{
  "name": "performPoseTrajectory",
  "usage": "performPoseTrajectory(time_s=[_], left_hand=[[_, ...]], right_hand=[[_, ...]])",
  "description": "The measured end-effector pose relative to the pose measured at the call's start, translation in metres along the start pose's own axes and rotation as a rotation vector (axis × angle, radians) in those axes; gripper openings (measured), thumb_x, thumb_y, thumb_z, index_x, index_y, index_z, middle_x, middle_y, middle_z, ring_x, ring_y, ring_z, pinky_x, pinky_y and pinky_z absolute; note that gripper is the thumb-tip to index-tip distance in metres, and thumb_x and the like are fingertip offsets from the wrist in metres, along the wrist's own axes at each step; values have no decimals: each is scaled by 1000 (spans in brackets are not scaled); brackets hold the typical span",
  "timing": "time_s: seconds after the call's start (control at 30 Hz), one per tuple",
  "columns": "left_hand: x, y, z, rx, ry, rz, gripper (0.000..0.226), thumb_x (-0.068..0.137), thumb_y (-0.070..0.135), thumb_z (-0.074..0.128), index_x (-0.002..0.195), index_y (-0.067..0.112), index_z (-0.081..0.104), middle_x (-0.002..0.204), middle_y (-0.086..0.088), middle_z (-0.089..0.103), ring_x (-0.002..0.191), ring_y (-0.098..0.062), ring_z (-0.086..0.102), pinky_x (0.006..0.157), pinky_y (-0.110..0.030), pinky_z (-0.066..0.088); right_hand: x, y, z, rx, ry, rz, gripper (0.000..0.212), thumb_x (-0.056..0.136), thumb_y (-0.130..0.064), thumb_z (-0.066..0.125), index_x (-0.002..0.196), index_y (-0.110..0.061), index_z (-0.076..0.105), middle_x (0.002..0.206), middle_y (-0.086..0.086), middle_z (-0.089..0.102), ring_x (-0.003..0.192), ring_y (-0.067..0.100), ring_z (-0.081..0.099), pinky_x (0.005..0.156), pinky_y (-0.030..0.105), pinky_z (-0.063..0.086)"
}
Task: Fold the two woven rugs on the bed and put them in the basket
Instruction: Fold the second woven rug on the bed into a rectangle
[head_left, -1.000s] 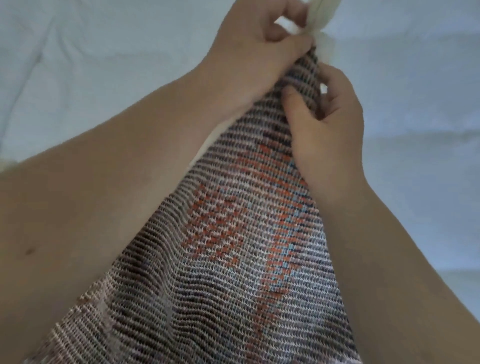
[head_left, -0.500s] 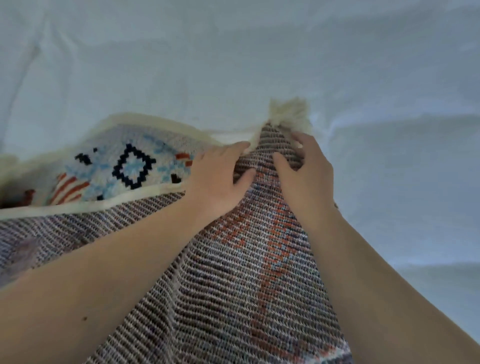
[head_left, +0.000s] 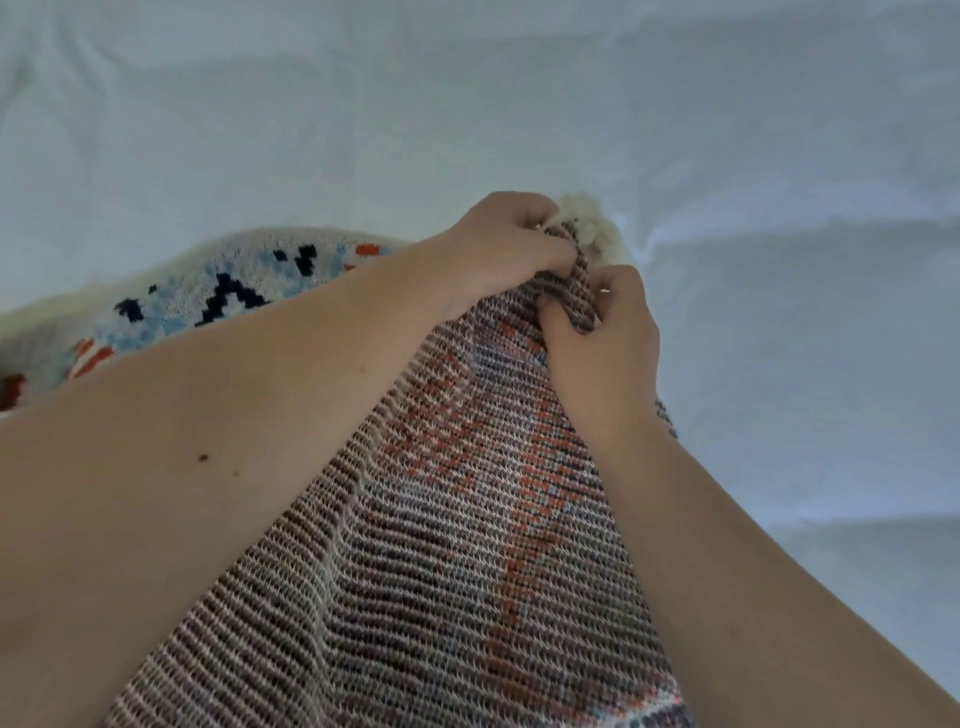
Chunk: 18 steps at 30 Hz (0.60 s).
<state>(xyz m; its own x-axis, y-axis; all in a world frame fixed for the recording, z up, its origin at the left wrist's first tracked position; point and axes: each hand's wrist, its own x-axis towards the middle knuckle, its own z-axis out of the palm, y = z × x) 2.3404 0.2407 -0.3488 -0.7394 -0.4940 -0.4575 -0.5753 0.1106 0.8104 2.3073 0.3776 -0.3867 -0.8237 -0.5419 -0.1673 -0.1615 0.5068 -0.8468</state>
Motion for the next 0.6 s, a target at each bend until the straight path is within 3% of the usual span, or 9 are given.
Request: performPoseTrajectory(time_s=[0.2, 0.3, 0.37, 0.47, 0.53, 0.6], left_hand=[[19, 30, 0, -274, 84, 65, 14, 78, -2, 64, 73, 11, 66, 63, -5, 61, 62, -20, 62, 62, -32, 56], [36, 50, 6, -359, 114, 99, 14, 77, -3, 63, 78, 8, 70, 70, -10, 63, 68, -24, 63, 67, -42, 59], [50, 55, 14, -355, 166, 137, 11, 76, 2, 64, 77, 11, 69, 75, -10, 58, 71, -21, 60, 68, -35, 54], [56, 39, 25, 125, 234, 249, 11, 90, 18, 62, 97, 17, 71, 85, 7, 56, 79, -5, 53, 75, -12, 43], [51, 11, 28, 478, 258, 258, 39, 95, 34, 57, 132, 21, 59, 122, 6, 61, 111, -11, 55, 103, -22, 36], [34, -13, 26, 654, 312, 217, 58, 97, 45, 51, 150, 25, 38, 151, 2, 45, 138, -19, 41, 116, -38, 25]], right_hand=[[2, -7, -3, 99, -34, 20, 18, 92, -36, 63, 93, -18, 62, 82, -12, 63, 81, -5, 57, 63, 3, 41], [13, -9, -10, 102, 98, 5, 18, 94, -32, 60, 86, -15, 62, 77, -9, 62, 75, 4, 57, 61, 9, 42], [22, -10, -15, 101, 187, -11, 22, 93, -31, 61, 79, -13, 61, 70, -7, 60, 67, 8, 54, 58, 15, 40], [28, -4, -13, 54, 161, -27, 22, 90, -32, 64, 77, -15, 58, 71, -6, 58, 68, 11, 53, 63, 24, 41], [25, 8, -8, 12, 55, -3, 16, 88, -37, 65, 92, -21, 62, 84, -7, 63, 80, 11, 58, 74, 30, 48], [16, 18, -5, -14, -29, 26, 35, 87, -43, 65, 118, -28, 60, 106, -9, 66, 99, 10, 61, 91, 35, 52]])
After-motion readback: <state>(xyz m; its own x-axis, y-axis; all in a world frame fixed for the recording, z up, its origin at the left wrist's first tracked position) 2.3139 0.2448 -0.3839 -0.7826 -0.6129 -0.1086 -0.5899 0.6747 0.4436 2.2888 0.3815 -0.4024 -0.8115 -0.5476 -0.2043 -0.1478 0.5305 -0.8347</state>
